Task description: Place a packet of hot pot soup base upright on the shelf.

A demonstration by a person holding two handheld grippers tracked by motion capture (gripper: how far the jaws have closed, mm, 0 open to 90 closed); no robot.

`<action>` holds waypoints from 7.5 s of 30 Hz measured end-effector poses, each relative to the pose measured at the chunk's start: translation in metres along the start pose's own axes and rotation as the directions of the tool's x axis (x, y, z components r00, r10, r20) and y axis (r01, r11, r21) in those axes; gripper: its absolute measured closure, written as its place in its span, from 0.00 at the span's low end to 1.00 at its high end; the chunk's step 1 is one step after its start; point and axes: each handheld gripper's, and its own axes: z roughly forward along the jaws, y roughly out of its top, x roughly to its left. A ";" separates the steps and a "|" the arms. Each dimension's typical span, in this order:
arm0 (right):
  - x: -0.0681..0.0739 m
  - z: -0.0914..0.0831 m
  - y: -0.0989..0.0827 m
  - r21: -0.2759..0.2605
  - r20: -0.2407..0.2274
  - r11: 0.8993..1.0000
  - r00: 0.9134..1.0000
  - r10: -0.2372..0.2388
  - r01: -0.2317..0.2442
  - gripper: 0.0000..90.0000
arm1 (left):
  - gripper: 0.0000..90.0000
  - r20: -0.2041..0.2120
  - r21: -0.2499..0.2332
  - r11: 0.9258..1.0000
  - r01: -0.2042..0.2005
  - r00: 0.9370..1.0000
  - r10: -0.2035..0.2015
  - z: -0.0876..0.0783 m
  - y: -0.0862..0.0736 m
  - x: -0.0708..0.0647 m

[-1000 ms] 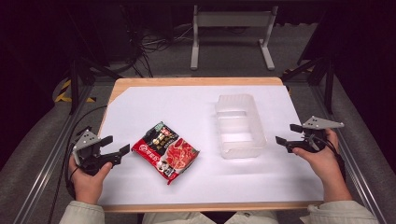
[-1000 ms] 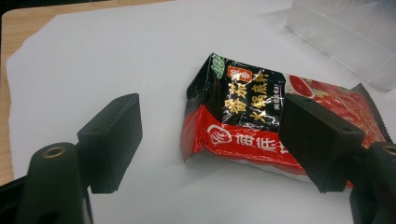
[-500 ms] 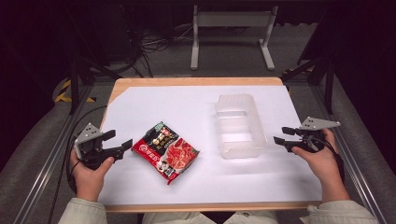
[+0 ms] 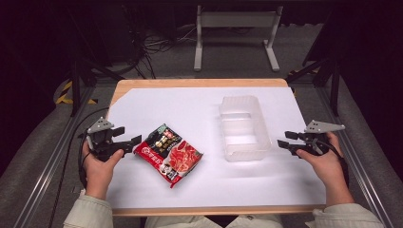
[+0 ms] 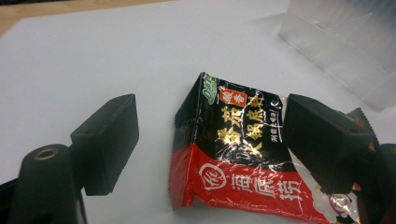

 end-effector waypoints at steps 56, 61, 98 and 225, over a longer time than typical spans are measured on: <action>0.003 0.007 -0.002 0.005 -0.009 1.000 1.000 0.003 -0.003 0.50 | 0.96 0.025 0.218 0.976 -0.017 1.000 0.011 0.048 -0.027 0.007; 0.003 0.006 -0.001 0.001 -0.007 1.000 1.000 0.008 -0.008 0.50 | 0.97 0.034 0.176 0.984 -0.026 0.999 0.020 0.040 -0.021 0.002; 0.017 -0.012 0.020 -0.070 -0.010 0.997 0.999 -0.032 0.032 0.51 | 0.98 0.128 -0.048 0.955 -0.293 0.946 0.297 -0.006 0.049 -0.087; 0.152 0.079 0.176 -0.140 -0.511 0.973 0.829 -0.230 0.184 0.89 | 0.61 0.263 -0.275 0.889 -0.365 0.861 0.435 -0.054 0.076 -0.116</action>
